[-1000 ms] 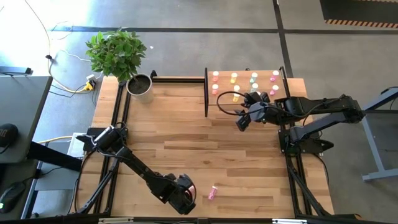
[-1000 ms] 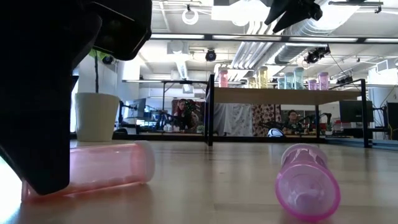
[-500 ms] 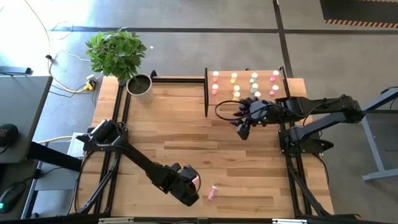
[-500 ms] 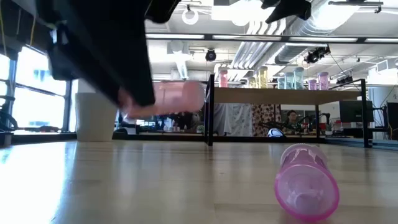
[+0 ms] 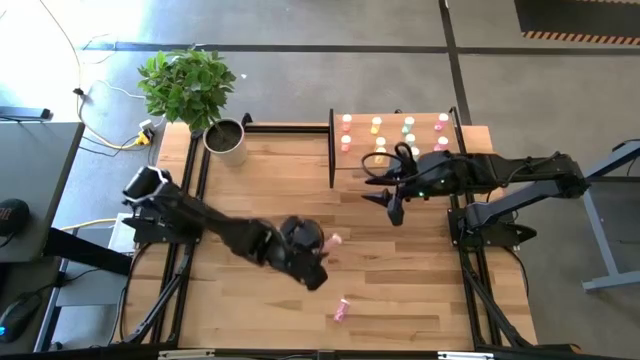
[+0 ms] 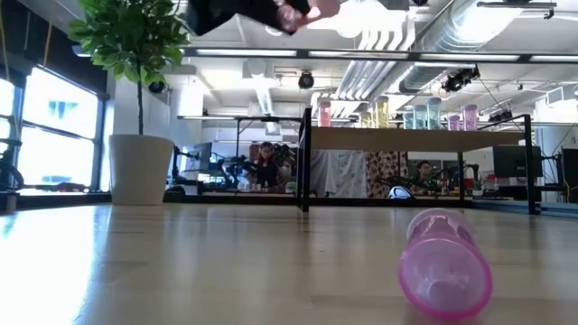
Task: Pick and place medicine bottles onto shelf by color
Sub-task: Put the pink pill bottle on the shelf aligned with the other pink pill bottles
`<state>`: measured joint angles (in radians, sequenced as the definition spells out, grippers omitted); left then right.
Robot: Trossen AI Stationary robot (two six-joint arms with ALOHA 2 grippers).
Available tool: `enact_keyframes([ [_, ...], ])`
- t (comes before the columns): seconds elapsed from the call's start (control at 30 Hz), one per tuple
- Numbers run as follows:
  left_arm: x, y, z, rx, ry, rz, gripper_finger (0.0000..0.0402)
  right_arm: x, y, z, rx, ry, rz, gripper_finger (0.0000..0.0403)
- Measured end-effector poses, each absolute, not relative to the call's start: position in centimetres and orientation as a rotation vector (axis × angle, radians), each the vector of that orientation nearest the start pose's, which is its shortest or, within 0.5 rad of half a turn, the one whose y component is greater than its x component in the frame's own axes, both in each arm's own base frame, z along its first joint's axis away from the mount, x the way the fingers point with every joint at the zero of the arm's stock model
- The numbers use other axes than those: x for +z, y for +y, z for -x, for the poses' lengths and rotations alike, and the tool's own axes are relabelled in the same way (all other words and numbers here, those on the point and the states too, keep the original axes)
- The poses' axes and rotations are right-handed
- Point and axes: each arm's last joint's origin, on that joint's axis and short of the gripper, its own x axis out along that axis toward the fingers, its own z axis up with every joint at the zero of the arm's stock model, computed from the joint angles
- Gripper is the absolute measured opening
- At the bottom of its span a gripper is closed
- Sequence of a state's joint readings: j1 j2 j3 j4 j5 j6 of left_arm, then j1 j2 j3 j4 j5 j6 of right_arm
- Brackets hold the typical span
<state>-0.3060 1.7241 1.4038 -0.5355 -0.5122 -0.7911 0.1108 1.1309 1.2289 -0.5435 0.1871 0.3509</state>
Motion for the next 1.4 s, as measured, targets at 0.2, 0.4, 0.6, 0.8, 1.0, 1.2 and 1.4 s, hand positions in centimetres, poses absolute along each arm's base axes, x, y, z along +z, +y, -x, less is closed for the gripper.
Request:
enact_keyframes([
  [0.2,31.1,-5.6,-35.2,0.499,0.555,0.314,0.0101,39.4,2.0,-23.5,-0.176,0.308,-0.29,0.0189],
  [0.4,33.2,-1.7,-34.9,0.517,0.48,0.259,0.0101,40.9,1.8,-23.7,-0.209,0.149,-0.318,0.0189],
  [0.6,34.3,1.0,-35.5,0.447,0.409,0.209,0.0101,42.3,0.6,-23.5,-0.251,0.011,-0.348,0.0189],
  [0.8,35.5,3.2,-35.9,0.381,0.305,0.163,0.0101,43.5,-1.0,-22.8,-0.281,-0.095,-0.399,0.0189],
  [1.0,36.8,5.2,-36.2,0.279,0.177,0.169,0.0101,45.4,-1.7,-21.3,-0.249,-0.252,-0.435,0.0189],
  [1.2,38.0,6.5,-36.1,0.209,0.058,0.151,0.0101,46.8,-1.8,-20.0,-0.25,-0.373,-0.369,0.0189],
  [1.4,38.7,6.9,-36.1,0.157,-0.009,0.145,0.0101,47.1,-2.2,-19.5,-0.289,-0.371,-0.252,0.0189],
])
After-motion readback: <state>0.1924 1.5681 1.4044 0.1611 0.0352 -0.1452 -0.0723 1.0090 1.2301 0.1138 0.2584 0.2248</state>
